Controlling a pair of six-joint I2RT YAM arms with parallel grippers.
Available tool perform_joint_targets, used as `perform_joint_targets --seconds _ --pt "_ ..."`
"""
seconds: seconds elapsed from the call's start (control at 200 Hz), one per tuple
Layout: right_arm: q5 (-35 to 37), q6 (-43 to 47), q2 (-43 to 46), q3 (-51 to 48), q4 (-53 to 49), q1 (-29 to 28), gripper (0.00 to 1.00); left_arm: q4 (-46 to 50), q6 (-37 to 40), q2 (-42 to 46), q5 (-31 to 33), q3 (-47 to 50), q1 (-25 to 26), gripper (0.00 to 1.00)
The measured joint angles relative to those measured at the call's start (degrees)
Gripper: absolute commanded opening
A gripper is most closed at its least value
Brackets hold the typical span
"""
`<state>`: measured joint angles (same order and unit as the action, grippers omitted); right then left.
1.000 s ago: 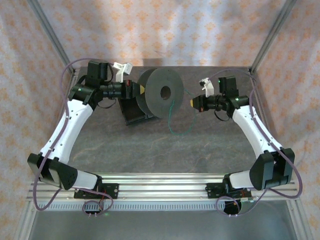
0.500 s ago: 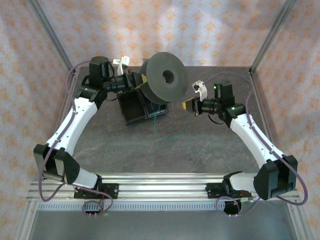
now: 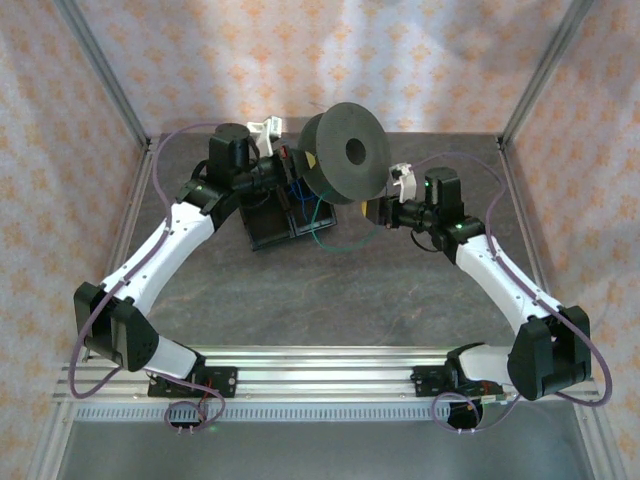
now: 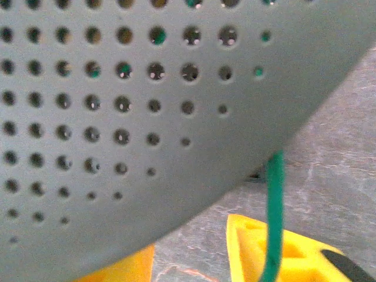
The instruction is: Wrap the cables
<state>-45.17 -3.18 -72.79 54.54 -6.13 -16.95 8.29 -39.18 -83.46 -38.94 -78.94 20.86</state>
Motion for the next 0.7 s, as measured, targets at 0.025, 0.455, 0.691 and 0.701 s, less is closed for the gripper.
perform_joint_targets --seconds 0.025,0.455,0.691,0.701 --pt "0.42 -0.02 0.0 -0.02 -0.04 0.0 0.41 0.02 0.28 0.0 0.46 0.0 0.04 0.0" --pt "6.32 1.03 4.63 -1.18 -2.93 -0.15 0.8 4.15 8.13 1.05 8.41 -0.02 0.85 0.0" --pt "6.23 -3.37 10.03 -4.5 -3.65 -0.26 0.78 7.48 11.76 1.27 13.7 -0.2 3.28 0.0" --pt "6.14 -3.63 10.38 -4.68 -3.56 -0.31 0.78 7.74 11.96 1.27 13.94 -0.26 3.48 0.0"
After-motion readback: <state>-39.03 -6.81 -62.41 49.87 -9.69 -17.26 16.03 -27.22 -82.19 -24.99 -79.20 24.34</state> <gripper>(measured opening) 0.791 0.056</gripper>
